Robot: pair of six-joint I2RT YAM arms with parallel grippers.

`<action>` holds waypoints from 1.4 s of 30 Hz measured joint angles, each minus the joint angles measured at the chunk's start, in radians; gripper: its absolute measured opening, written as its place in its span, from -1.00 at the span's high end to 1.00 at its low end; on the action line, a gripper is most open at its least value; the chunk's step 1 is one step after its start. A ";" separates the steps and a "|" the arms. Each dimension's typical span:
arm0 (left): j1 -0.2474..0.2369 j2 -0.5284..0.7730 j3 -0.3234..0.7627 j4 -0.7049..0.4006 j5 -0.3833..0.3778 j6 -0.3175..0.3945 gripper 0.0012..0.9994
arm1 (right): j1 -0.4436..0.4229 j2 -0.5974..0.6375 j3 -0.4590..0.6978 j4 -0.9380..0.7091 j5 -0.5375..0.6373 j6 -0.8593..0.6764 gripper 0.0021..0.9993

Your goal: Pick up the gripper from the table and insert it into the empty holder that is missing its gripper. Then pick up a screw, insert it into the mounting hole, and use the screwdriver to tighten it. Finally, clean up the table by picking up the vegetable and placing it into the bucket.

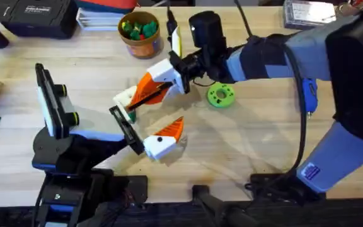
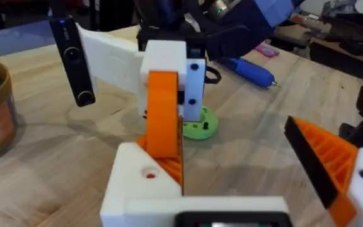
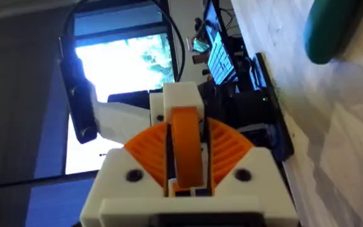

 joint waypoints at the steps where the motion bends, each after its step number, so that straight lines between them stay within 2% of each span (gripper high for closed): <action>1: 0.000 0.000 0.000 0.000 0.000 0.002 -0.97 | 0.005 0.002 0.000 0.000 -0.003 -0.003 0.39; 12: 0.000 -0.001 0.000 0.000 0.000 0.012 -0.97 | 0.011 0.028 0.000 -0.003 -0.021 -0.029 -0.18; 20: -0.013 -0.001 0.001 -0.007 0.056 0.014 -0.97 | 0.001 0.028 0.000 0.001 -0.008 -0.035 -0.24; 22: -0.013 -0.001 0.001 -0.007 0.059 0.014 -0.97 | -0.006 0.028 0.000 0.001 -0.007 -0.037 -0.44; 24: -0.013 -0.001 0.001 -0.007 0.064 0.014 -0.97 | -0.015 0.028 0.000 0.003 -0.004 -0.045 -0.91; 25: -0.013 -0.001 0.001 -0.007 0.066 0.014 -0.97 | -0.019 0.028 0.000 0.005 -0.001 -0.048 -0.97; 34: -0.013 -0.001 0.001 -0.008 0.073 0.014 -0.97 | -0.097 0.027 0.000 0.110 0.052 -0.051 -0.99; 42: -0.013 -0.001 0.001 -0.008 0.073 0.014 -0.97 | -0.233 -0.049 0.000 0.126 0.157 -0.088 -0.99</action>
